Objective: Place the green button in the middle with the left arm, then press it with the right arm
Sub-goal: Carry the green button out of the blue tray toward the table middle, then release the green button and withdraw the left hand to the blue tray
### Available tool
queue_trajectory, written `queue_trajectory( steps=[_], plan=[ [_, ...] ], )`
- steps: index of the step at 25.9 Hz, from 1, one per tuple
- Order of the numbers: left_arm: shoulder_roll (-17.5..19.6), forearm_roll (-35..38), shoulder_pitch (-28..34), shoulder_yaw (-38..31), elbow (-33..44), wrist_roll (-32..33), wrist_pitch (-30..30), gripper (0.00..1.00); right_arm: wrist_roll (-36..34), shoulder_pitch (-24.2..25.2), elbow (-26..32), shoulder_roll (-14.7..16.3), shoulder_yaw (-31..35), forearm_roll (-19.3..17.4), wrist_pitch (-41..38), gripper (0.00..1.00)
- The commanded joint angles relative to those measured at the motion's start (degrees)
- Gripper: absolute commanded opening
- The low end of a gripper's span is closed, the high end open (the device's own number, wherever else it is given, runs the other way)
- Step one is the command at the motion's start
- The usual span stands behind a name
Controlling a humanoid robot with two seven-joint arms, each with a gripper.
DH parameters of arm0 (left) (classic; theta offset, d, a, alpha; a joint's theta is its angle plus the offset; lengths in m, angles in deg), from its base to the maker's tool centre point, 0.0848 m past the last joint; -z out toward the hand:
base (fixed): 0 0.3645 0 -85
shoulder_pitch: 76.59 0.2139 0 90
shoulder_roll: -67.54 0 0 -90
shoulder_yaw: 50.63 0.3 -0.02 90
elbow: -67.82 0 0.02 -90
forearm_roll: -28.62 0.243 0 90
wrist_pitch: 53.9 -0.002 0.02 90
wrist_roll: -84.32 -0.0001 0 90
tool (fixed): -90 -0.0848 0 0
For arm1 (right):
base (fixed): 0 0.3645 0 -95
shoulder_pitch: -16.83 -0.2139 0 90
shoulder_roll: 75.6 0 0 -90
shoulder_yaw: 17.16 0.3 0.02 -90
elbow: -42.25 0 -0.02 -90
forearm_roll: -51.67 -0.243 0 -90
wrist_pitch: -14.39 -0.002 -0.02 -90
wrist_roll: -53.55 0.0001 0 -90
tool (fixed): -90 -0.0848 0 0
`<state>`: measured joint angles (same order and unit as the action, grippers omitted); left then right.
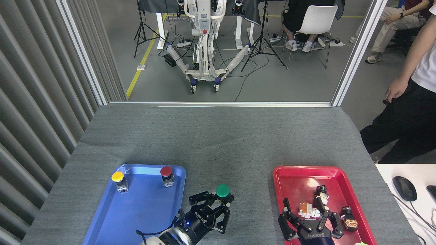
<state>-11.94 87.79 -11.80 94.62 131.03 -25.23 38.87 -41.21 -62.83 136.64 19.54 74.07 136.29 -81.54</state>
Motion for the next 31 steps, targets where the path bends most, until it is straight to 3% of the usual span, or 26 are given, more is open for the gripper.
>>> queue_trajectory(
  steps=[1, 5, 11, 12, 14, 17, 19, 21, 25, 27, 31],
  plan=[
    [-6.0, 0.8, -1.1, 1.0, -6.7, -0.1, -0.2, 0.00, 0.0, 0.0, 0.0, 0.0, 0.0, 0.0, 0.0, 1.00],
    [-10.8, 5.3, -1.6, 0.9, -14.1, 0.0, -0.8, 0.00, 0.0, 0.0, 0.0, 0.0, 0.0, 0.0, 0.0, 1.00],
    [-11.4, 6.5, -1.5, 0.9, -16.0, -0.1, -4.4, 0.03, 0.0, 0.0, -0.5, 0.1, 0.0, -0.1, 0.0, 1.00],
    [-11.4, 6.5, -1.5, 0.9, -16.1, 0.0, -4.5, 0.11, 0.0, 0.0, -0.5, 0.1, 0.0, -0.1, 0.0, 1.00],
    [-11.5, 6.5, -1.3, 0.5, -16.2, -0.1, -4.7, 0.46, 0.0, 0.0, -0.6, 0.1, -0.1, -0.1, 0.0, 1.00],
    [-11.6, 6.6, -1.0, 0.3, -16.4, -0.7, -4.7, 0.77, 0.0, 0.0, -0.9, 0.1, -0.4, -0.1, 0.0, 1.00],
    [-11.6, 6.6, -0.8, 0.3, -16.4, -0.7, -4.6, 0.91, 0.0, 0.0, -1.3, 0.2, -0.5, -0.1, 0.0, 1.00],
    [-11.6, 6.6, -0.7, 0.3, -16.3, -0.7, -4.5, 0.98, 0.0, 0.0, -1.6, 0.3, -0.6, -0.1, 0.0, 1.00],
    [-11.4, 6.6, 0.2, 0.0, -14.2, -0.7, -4.0, 0.99, -0.1, 0.0, -1.5, 0.3, -1.7, -0.2, 0.4, 1.00],
    [-10.3, 6.6, 2.4, -0.8, -8.6, -0.4, -4.4, 0.99, 0.0, 0.0, -1.5, 0.3, -1.8, -0.2, 0.4, 1.00],
    [-4.8, 6.5, 8.1, -6.7, 4.6, 0.0, -4.7, 0.99, -0.1, -0.6, -1.5, 0.3, -1.8, -0.2, 0.2, 1.00]
  ],
)
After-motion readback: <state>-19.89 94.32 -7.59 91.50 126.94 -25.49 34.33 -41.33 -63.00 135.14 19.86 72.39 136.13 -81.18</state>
